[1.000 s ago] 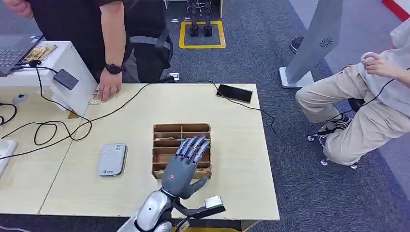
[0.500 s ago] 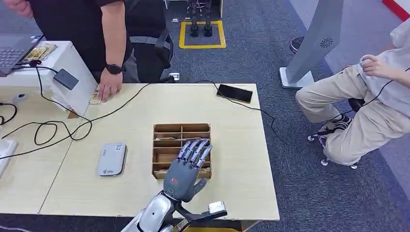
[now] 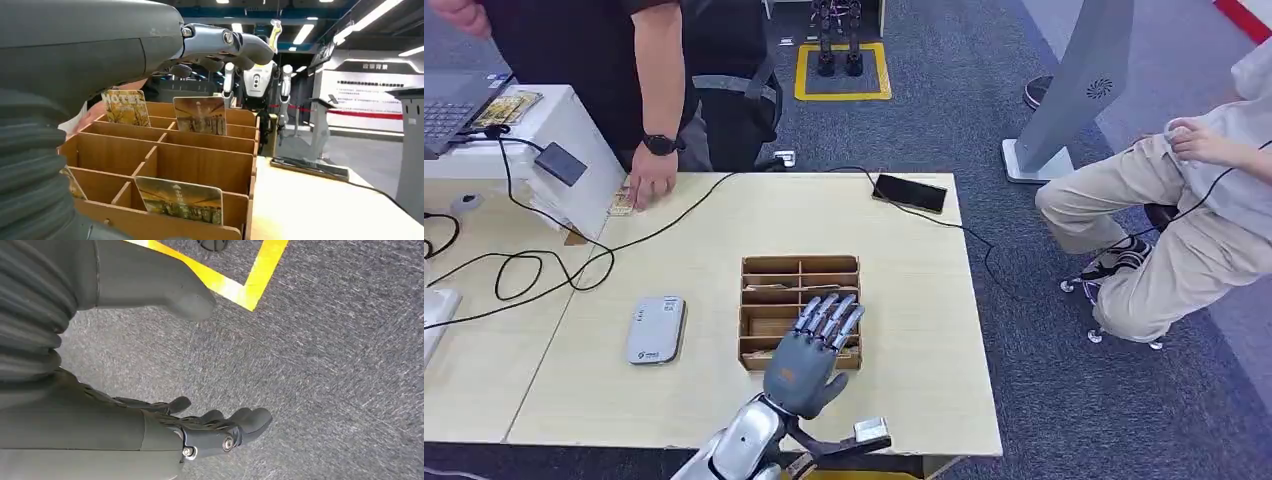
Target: Pass the card to the sensor for recognition and then transmit it.
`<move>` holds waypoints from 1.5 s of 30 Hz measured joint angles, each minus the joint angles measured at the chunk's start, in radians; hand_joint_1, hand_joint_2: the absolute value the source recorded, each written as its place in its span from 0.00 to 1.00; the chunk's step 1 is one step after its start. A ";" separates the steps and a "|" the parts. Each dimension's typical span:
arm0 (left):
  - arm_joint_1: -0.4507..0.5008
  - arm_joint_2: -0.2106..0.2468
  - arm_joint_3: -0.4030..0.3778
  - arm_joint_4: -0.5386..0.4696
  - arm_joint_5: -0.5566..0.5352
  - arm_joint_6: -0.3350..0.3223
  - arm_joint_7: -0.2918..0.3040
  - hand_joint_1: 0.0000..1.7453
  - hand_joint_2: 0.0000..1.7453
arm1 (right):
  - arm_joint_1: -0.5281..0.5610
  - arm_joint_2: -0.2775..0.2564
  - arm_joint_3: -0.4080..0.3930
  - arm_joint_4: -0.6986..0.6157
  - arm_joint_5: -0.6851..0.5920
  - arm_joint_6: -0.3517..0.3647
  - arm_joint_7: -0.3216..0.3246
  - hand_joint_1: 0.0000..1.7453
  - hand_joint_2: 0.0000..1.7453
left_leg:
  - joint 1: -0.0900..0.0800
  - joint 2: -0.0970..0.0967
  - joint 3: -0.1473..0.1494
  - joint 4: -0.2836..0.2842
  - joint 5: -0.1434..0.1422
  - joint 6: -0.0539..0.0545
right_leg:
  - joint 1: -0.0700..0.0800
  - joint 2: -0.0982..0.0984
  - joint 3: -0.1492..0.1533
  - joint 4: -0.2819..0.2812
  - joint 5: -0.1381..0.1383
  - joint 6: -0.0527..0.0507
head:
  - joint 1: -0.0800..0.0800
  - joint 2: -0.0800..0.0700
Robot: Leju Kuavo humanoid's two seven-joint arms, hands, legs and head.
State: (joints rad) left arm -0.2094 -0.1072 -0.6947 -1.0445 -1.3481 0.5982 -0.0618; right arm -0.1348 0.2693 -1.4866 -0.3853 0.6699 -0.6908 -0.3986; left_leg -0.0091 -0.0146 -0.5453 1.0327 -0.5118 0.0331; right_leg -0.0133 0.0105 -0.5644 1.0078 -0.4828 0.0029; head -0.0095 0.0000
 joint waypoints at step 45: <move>-0.028 -0.019 0.006 0.140 -0.125 0.024 0.154 1.00 1.00 | 0.001 0.000 0.001 -0.002 0.005 0.000 0.014 0.00 1.00 | 0.000 0.000 0.000 0.000 0.000 0.000 | 0.000 0.000 0.000 0.000 0.000 0.000 | 0.000 0.000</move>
State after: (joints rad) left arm -0.2375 -0.1259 -0.6886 -0.9045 -1.4729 0.6226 0.0927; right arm -0.1341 0.2693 -1.4858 -0.3876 0.6744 -0.6909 -0.3841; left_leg -0.0091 -0.0146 -0.5452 1.0327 -0.5117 0.0331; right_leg -0.0133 0.0105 -0.5643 1.0078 -0.4828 0.0029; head -0.0092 0.0000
